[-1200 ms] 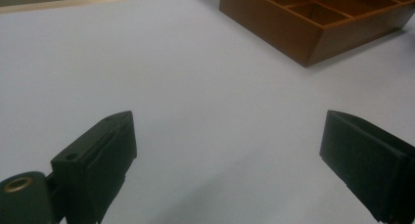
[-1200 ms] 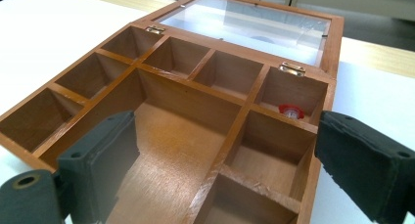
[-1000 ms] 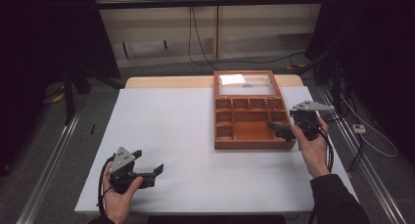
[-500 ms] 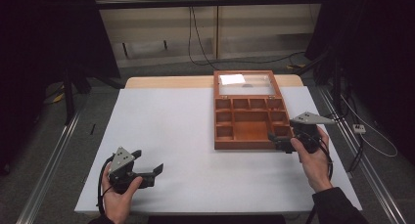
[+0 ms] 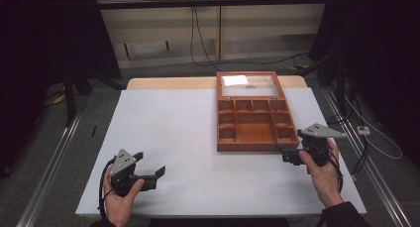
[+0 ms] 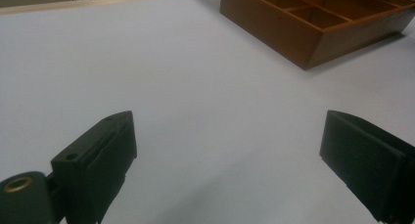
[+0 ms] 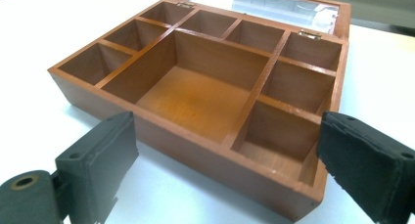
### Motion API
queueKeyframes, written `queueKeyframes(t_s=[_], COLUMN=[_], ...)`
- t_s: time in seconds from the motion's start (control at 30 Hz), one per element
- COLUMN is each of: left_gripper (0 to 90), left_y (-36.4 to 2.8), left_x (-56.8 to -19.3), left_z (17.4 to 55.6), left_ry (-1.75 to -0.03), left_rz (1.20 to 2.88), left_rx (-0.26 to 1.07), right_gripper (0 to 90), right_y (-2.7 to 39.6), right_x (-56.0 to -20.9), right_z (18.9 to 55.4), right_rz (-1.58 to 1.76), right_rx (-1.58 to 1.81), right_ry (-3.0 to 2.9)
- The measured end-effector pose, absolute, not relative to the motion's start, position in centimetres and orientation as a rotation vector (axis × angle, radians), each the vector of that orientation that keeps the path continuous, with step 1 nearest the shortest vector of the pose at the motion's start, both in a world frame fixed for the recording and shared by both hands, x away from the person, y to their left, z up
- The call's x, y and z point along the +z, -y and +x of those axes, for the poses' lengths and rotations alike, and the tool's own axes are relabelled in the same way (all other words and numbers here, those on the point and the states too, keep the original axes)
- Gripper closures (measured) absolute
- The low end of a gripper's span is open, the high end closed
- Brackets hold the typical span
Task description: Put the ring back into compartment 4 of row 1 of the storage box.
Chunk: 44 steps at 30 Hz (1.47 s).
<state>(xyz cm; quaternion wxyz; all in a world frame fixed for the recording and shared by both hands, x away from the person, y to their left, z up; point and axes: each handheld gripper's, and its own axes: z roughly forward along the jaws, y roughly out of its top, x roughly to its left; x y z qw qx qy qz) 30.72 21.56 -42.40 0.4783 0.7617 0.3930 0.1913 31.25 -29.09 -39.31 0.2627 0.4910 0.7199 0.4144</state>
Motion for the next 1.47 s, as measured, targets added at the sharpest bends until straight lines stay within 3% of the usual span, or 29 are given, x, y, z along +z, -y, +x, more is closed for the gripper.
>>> queueKeyframes(t_s=[1.47], left_gripper=[7.3], left_y=[-22.0], left_x=[-42.3], left_z=[30.6], left_ry=[-1.002], left_rz=[1.835], left_rx=[0.483], right_gripper=[8.3], right_y=[30.5], right_x=[-43.8], right_z=[27.1], right_rz=[1.389], right_rx=[1.093], right_ry=[-1.873])
